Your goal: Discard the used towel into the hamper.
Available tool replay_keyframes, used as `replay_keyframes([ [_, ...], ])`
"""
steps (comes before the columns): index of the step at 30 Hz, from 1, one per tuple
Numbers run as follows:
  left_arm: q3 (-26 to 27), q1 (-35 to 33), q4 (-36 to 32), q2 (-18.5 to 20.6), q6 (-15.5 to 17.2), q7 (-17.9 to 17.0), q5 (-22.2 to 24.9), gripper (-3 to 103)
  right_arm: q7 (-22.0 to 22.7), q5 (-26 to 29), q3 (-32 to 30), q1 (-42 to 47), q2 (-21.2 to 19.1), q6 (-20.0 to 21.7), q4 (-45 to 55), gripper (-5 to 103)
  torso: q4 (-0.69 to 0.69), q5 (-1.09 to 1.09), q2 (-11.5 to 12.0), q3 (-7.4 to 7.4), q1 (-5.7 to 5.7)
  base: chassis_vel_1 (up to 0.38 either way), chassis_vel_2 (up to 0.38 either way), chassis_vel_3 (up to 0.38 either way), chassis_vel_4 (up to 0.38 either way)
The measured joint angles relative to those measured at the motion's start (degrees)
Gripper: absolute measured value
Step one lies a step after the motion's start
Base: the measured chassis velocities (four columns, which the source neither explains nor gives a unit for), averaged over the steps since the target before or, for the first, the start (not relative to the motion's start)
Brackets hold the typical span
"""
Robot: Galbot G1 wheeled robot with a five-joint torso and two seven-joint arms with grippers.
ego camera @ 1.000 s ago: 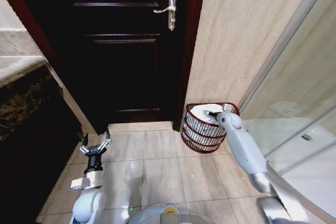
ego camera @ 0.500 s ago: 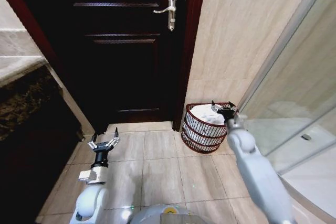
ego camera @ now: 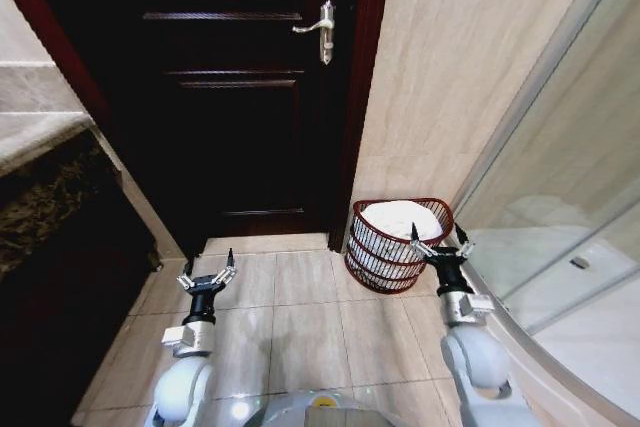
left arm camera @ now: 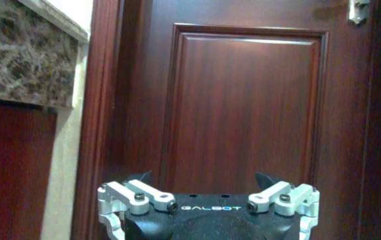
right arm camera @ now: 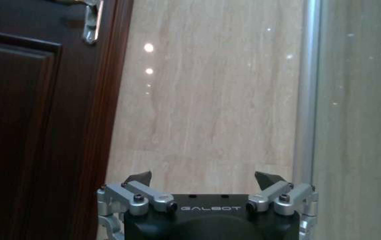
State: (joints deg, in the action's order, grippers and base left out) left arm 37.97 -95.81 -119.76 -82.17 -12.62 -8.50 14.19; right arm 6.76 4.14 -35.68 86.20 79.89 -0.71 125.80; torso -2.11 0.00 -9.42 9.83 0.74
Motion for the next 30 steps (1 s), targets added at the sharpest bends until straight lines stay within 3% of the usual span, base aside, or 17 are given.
replay_keyframes([
  [4, 1.18, -0.31, -1.12, 0.39, 1.04, -0.67, 0.57, 100, 0.92, 1.09, 0.59, -0.06, -0.11, 3.78, 3.05, 100, -0.01, -0.01, -1.05, 0.75, 0.31, 0.0, 0.0, 0.0, 0.0],
  [8, 1.77, -0.28, -1.91, 0.59, 1.66, -0.79, 0.94, 100, 1.01, 2.06, 0.66, -0.21, -0.35, 4.33, 3.82, 100, -0.01, 0.0, -1.71, 1.24, 0.49, 0.0, 0.0, 0.0, 0.0],
  [30, 0.97, 0.5, -2.84, 0.17, -1.25, -1.49, -0.29, 100, -2.53, 7.22, -2.23, 3.96, -0.45, -0.6, 4.55, 100, 0.0, 0.01, -7.03, 4.94, 2.12, -0.053, -0.051, 0.051, 0.057],
])
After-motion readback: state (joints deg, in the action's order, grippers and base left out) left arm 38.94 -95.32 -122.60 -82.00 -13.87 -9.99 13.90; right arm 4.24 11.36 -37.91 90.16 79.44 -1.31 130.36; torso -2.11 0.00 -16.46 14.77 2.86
